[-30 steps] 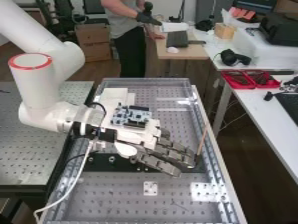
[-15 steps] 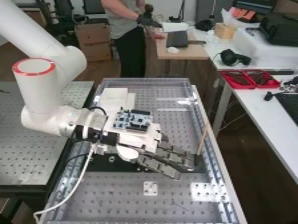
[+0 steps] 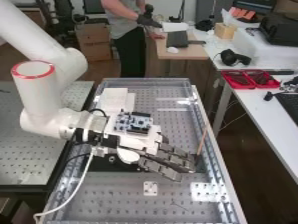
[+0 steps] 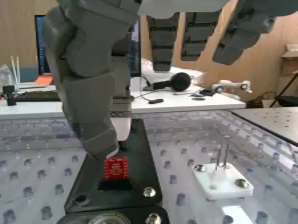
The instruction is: Grab the pcb board and place it in the clear container
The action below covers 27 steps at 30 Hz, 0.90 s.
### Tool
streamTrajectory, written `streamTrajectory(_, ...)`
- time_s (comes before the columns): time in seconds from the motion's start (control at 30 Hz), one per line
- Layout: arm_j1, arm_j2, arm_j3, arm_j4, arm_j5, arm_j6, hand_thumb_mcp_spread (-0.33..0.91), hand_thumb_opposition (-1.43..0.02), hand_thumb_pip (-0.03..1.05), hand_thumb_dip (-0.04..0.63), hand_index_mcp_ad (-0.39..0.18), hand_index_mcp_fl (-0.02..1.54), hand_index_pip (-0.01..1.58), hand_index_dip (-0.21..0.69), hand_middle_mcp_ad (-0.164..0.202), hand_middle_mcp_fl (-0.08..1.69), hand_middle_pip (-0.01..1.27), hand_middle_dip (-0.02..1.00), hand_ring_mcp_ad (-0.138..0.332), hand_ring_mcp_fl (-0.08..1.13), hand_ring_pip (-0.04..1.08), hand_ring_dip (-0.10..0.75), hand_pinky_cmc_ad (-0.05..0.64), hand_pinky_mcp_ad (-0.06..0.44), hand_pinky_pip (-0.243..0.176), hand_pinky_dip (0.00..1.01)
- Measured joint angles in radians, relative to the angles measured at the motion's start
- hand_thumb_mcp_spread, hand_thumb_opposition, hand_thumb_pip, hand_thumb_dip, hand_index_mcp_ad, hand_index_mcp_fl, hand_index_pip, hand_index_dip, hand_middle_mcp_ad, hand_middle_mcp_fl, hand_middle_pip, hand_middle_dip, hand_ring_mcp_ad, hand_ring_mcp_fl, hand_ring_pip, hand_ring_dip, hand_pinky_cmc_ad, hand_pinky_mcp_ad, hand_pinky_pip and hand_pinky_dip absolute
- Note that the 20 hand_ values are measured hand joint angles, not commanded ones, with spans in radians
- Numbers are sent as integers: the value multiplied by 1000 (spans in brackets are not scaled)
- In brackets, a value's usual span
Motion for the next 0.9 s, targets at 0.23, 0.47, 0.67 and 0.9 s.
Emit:
streamTrajectory(0.23, -1, -7, 5, -1, -9, -3, 710, -848, 384, 223, -230, 539, 1265, 269, 73, 66, 154, 161, 103, 0, 89, 26, 298, 182, -75, 190)
streamTrajectory(0.47, -2, -10, 11, -8, -14, -1, 670, -848, 363, 220, -230, 475, 1169, 269, 73, 66, 154, 157, 103, 0, 89, 26, 298, 182, -75, 188)
streamTrajectory(0.67, -2, -10, 10, -11, -12, -1, 654, -848, 354, 223, -230, 436, 1105, 253, 73, 66, 154, 157, 103, 0, 89, 26, 298, 182, -75, 188)
streamTrajectory(0.9, -4, -14, 8, -6, -10, -2, 654, -848, 361, 220, -230, 490, 1117, 253, 73, 66, 154, 157, 103, 0, 89, 26, 298, 178, -75, 188)
